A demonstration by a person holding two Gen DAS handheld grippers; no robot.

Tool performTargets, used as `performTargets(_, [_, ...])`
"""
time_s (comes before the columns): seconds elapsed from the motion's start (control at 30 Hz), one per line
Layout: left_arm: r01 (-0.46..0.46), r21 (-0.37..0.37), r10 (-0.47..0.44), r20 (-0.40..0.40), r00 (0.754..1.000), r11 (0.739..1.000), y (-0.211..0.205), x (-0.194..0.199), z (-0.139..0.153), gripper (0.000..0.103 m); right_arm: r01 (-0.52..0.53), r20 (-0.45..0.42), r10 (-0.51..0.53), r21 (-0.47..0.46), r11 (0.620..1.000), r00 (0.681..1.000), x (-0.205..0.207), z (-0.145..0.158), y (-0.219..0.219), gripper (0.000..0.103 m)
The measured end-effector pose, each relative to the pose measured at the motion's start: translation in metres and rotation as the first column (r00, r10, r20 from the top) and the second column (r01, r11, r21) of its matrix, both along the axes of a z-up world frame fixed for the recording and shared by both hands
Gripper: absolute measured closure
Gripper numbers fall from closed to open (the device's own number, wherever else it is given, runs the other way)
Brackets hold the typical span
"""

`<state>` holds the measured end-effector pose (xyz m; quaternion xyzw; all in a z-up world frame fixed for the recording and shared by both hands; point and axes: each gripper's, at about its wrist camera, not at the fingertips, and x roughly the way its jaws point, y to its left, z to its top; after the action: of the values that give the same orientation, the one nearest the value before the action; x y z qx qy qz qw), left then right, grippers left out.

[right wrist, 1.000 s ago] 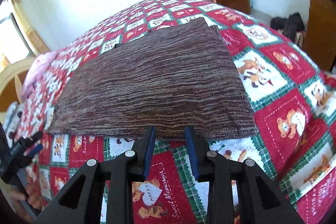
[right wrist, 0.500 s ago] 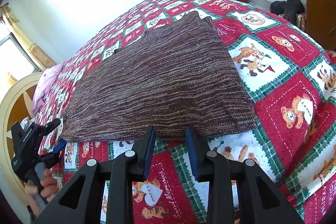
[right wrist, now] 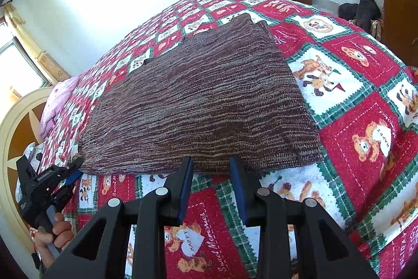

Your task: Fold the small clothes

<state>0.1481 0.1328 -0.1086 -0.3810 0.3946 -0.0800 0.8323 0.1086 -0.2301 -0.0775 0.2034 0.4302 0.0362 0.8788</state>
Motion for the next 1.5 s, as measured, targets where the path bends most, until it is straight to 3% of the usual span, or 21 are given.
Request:
performTargets(0.1, [-0.016,-0.008,0.016,-0.013,1.0,1.0,-0.003,0.007,0.008,0.029,0.002,0.001,-0.002,-0.001,1.0,1.0,0.001,0.0,0.0,0.072])
performTargets(0.23, [-0.079,0.013,0.08,-0.02,0.997,0.997,-0.005,0.022,0.011,0.026,0.004,0.002,-0.004,-0.001,1.0,1.0,0.0,0.0,0.0,0.072])
performTargets(0.27, [-0.093,0.012,0.093,-0.018,0.995,0.996,-0.004,0.025,0.01,0.03,0.005,0.003,-0.005,0.0,1.0,1.0,0.0,0.0,-0.001,0.072])
performTargets(0.33, [-0.103,0.082,0.105,-0.019,0.994,0.991,-0.006,0.027,0.009,0.051,0.006,0.006,-0.007,0.002,1.0,1.0,0.0,0.001,-0.001,0.072])
performTargets(0.4, [-0.098,0.169,0.104,-0.026,0.994,0.981,-0.008,0.027,0.003,0.088,0.005,0.007,-0.005,0.004,1.0,1.0,-0.001,0.001,-0.001,0.072])
performTargets(0.53, [-0.074,0.086,0.072,0.025,0.997,0.994,0.007,0.016,-0.007,0.091,-0.009,0.022,0.009,-0.04,0.999,1.0,-0.002,0.007,0.007,0.072])
performTargets(0.63, [-0.04,0.101,0.034,0.054,0.998,0.994,0.006,0.016,-0.003,0.092,-0.045,0.074,0.056,-0.135,0.99,0.996,-0.009,0.024,0.034,0.072])
performTargets(0.77, [0.002,0.127,-0.015,0.101,0.995,0.992,0.0,0.021,0.011,0.092,-0.198,0.101,0.205,-0.078,0.977,0.974,0.0,0.042,0.085,0.068])
performTargets(0.87, [0.034,0.213,-0.069,0.16,0.985,0.976,-0.009,0.024,0.031,0.092,-0.28,0.097,0.28,-0.013,0.96,0.955,0.019,0.044,0.113,0.065])
performTargets(0.93, [0.046,0.262,-0.098,0.188,0.977,0.964,-0.018,0.028,0.039,0.092,-0.279,0.099,0.278,0.004,0.96,0.956,0.034,0.042,0.124,0.065])
performTargets(1.03, [0.096,0.289,-0.163,0.215,0.963,0.953,-0.032,0.036,0.05,0.092,-0.192,0.065,0.192,-0.012,0.981,0.979,0.053,0.03,0.123,0.065])
performTargets(1.17, [0.14,0.32,-0.236,0.284,0.929,0.937,-0.047,0.043,0.066,0.094,-0.14,-0.047,0.146,0.113,0.984,0.988,0.066,-0.011,0.117,0.067])
performTargets(1.2, [0.16,0.324,-0.261,0.295,0.919,0.932,-0.053,0.045,0.068,0.097,-0.146,-0.031,0.15,0.109,0.983,0.988,0.064,-0.014,0.118,0.067])
performTargets(1.27, [0.19,0.351,-0.303,0.302,0.904,0.917,-0.065,0.045,0.07,0.097,-0.188,-0.024,0.191,0.078,0.979,0.981,0.064,-0.007,0.12,0.067])
performTargets(1.37, [0.206,0.392,-0.333,0.292,0.897,0.897,-0.079,0.042,0.066,0.097,-0.205,0.006,0.208,0.187,0.961,0.978,0.074,0.004,0.102,0.067])
performTargets(1.5, [0.189,0.366,-0.298,0.27,0.916,0.911,-0.074,0.043,0.051,0.097,-0.239,0.063,0.231,0.24,0.941,0.971,0.096,0.029,0.088,0.064])
